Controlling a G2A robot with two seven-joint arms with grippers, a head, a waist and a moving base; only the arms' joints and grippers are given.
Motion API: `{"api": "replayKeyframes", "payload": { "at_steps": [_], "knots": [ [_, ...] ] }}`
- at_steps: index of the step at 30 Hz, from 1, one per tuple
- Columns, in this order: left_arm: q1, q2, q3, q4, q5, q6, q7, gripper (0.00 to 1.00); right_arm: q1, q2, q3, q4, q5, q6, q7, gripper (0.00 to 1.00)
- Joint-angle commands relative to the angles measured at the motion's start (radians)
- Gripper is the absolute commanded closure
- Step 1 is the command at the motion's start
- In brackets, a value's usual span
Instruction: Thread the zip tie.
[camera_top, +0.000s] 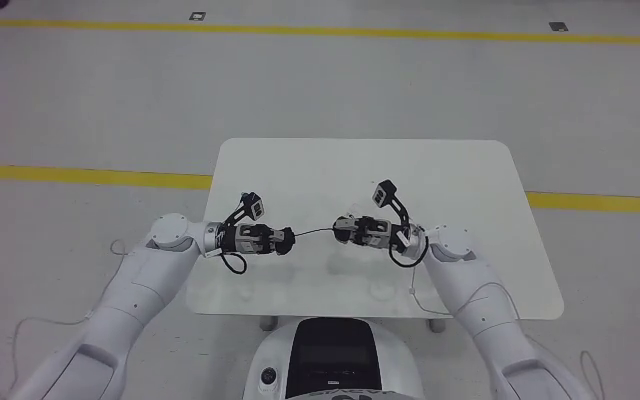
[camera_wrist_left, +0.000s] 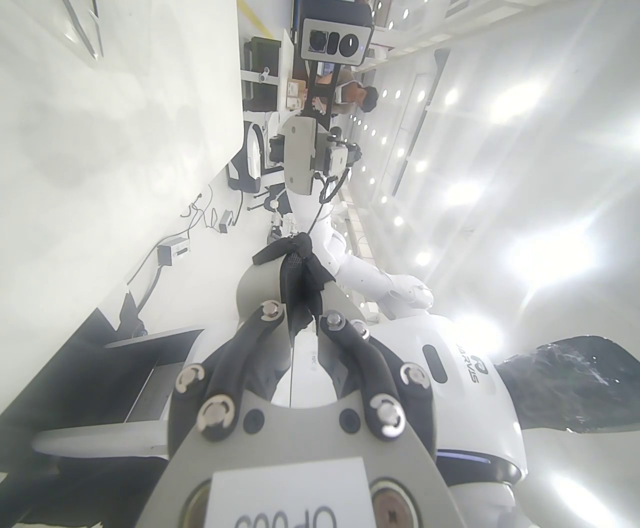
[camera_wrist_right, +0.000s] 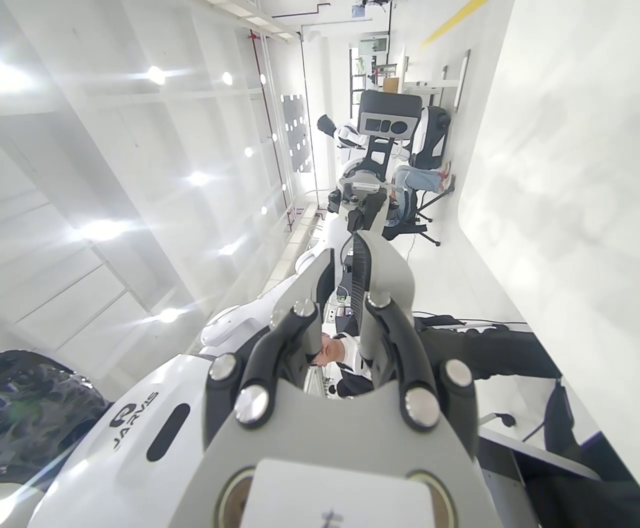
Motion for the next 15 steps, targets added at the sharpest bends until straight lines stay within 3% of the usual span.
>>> {"api": "replayKeyframes", "payload": {
  "at_steps": [1, 15],
  "knots": [
    [0.000, 0.000, 0.000, 0.000, 0.000, 0.000, 0.000, 1.00, 0.001, 0.002, -0.002, 0.000, 0.002, -0.001, -0.001, 0.91],
    [0.000, 0.000, 0.000, 0.000, 0.000, 0.000, 0.000, 1.00, 0.002, 0.018, -0.018, -0.008, 0.002, 0.002, 0.017, 0.82]
  ]
}}
